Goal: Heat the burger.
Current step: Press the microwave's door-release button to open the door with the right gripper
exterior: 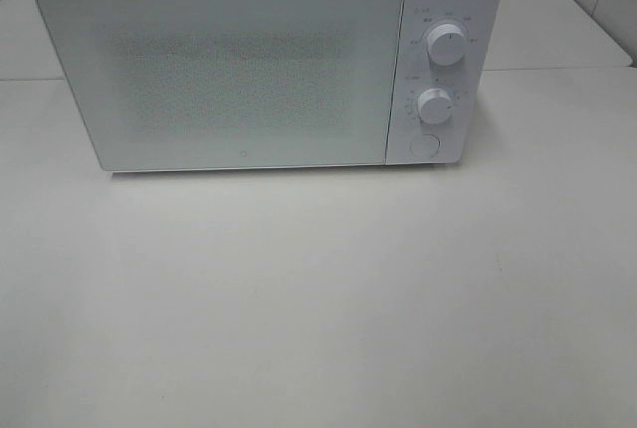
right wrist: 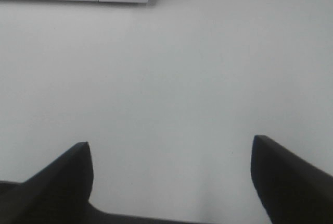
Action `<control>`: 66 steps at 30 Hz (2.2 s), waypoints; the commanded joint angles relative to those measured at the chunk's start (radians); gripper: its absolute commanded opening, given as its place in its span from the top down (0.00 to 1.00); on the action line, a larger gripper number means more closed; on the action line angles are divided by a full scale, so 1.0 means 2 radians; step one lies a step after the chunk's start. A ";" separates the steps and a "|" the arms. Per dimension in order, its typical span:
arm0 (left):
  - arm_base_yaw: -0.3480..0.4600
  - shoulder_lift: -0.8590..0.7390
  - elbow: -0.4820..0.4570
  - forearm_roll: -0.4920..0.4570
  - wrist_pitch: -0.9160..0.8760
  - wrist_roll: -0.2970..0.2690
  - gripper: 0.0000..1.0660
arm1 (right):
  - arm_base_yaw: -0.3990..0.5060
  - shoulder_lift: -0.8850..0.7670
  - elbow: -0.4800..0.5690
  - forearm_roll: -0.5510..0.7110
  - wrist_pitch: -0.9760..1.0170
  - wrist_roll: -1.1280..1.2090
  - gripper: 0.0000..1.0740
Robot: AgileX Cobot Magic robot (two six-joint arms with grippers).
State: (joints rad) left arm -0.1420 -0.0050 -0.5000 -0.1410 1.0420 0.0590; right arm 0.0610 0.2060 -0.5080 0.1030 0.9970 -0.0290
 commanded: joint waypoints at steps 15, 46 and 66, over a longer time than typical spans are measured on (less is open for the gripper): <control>0.000 -0.003 0.002 -0.003 -0.006 -0.001 1.00 | -0.002 -0.119 0.002 -0.002 -0.003 -0.008 0.30; 0.000 -0.003 0.002 -0.003 -0.006 -0.001 1.00 | -0.002 0.098 -0.010 0.000 -0.207 -0.017 0.30; 0.000 -0.003 0.002 -0.003 -0.006 -0.001 1.00 | -0.002 0.381 -0.010 0.000 -0.513 -0.036 1.00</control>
State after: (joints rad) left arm -0.1420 -0.0050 -0.5000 -0.1460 1.0420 0.0590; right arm 0.0610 0.9150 -0.5240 0.1020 0.0700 -0.0890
